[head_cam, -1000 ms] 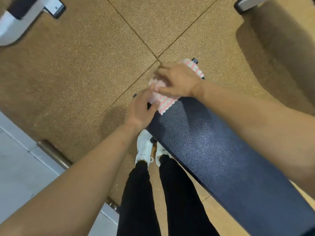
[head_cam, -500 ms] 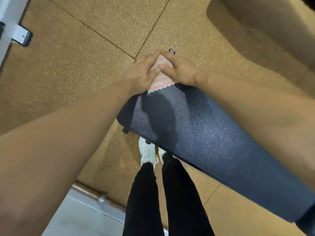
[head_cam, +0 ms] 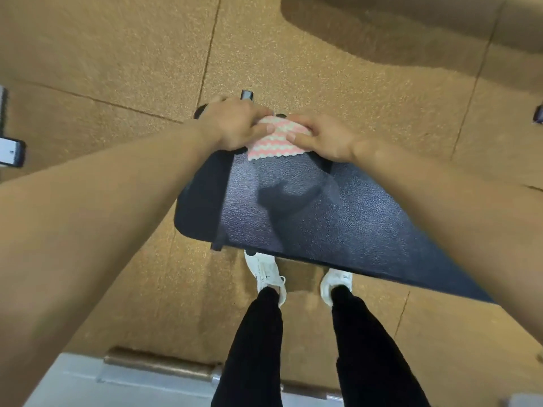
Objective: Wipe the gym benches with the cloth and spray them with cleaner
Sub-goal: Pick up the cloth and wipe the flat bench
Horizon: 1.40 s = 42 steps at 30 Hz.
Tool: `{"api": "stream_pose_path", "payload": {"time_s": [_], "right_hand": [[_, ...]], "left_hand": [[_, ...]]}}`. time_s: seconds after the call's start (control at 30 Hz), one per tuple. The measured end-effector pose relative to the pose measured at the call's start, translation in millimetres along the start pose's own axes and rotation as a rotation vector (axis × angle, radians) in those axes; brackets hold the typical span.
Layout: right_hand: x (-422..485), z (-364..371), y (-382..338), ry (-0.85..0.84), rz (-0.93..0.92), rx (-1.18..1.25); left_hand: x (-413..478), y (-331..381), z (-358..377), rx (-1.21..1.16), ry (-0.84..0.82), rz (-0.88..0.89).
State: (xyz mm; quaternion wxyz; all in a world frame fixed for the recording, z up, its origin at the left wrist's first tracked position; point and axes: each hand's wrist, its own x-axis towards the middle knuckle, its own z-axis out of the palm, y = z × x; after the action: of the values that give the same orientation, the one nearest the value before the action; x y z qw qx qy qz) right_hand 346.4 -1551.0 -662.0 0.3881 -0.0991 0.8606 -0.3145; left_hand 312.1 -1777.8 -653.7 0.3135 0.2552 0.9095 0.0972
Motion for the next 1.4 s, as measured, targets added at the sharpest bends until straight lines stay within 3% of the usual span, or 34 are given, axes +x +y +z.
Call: {"api": "stream_pose_path", "payload": {"time_s": [0.7,0.93,1.4], "right_hand": [[-153,-34,149,0.265,0.114,-0.196],[-201,-52,212,0.273,0.233,-0.252],[-307,-71,330,0.408,0.267,-0.212]], "left_hand": [[73,180,36,0.123,-0.097,0.127],[102,257,52,0.010,-0.139,0.092],[144,410,74,-0.005,-0.182,0.090]]}}
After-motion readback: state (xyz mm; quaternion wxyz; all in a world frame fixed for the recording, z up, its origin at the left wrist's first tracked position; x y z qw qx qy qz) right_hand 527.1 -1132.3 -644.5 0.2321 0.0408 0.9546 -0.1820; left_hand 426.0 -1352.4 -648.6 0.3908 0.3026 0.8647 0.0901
